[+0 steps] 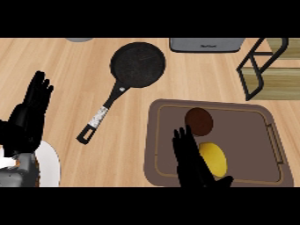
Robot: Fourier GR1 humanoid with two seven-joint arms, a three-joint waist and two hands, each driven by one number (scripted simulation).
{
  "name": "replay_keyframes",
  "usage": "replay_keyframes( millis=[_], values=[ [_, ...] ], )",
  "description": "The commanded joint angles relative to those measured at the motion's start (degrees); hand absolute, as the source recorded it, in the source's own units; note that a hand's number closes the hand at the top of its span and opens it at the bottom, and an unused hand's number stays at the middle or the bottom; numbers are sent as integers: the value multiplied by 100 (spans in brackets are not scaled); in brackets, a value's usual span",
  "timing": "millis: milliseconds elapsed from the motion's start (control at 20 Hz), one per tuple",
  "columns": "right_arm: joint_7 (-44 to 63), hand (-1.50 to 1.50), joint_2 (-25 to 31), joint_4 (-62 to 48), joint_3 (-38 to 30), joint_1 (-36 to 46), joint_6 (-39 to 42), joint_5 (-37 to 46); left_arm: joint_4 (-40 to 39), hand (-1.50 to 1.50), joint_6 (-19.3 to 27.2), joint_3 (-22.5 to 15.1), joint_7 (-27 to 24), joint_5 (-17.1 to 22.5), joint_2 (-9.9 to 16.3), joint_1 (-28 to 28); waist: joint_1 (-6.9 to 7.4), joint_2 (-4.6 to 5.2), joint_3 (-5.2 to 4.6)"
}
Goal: Pick the lemon from the tray and place it in the tiered shelf
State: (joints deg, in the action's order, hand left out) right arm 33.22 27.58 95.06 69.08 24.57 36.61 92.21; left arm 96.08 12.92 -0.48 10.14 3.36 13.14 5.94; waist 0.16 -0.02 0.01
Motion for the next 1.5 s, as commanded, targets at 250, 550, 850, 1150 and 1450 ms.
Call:
replay_keyframes(
  millis=[250, 550, 850, 1150, 1450],
  values=[
    [-751, 150, 317, -53, -131, 45, 115, 510, 328, 0, 84, -80, 95, -269, -143, -194, 10, -11, -1],
    [-956, 150, 39, -667, 105, -43, -840, 1095, 335, 0, -232, 230, 149, -1, 9, -320, 19, -2, 1],
    [-164, 150, -427, 226, -3177, -1462, -1701, -1882, 224, 0, 99, 424, -164, -96, -63, -460, -759, 111, 113],
    [-766, 150, -677, 555, -4976, -2262, -2230, -4041, 328, 0, -56, 388, -157, -27, -21, -644, -448, 20, 32],
    [-1181, 150, -498, 1846, -6621, -2509, -1995, -5814, 275, 0, -116, 297, -140, -53, -51, -605, -400, -55, 5]
  ],
)
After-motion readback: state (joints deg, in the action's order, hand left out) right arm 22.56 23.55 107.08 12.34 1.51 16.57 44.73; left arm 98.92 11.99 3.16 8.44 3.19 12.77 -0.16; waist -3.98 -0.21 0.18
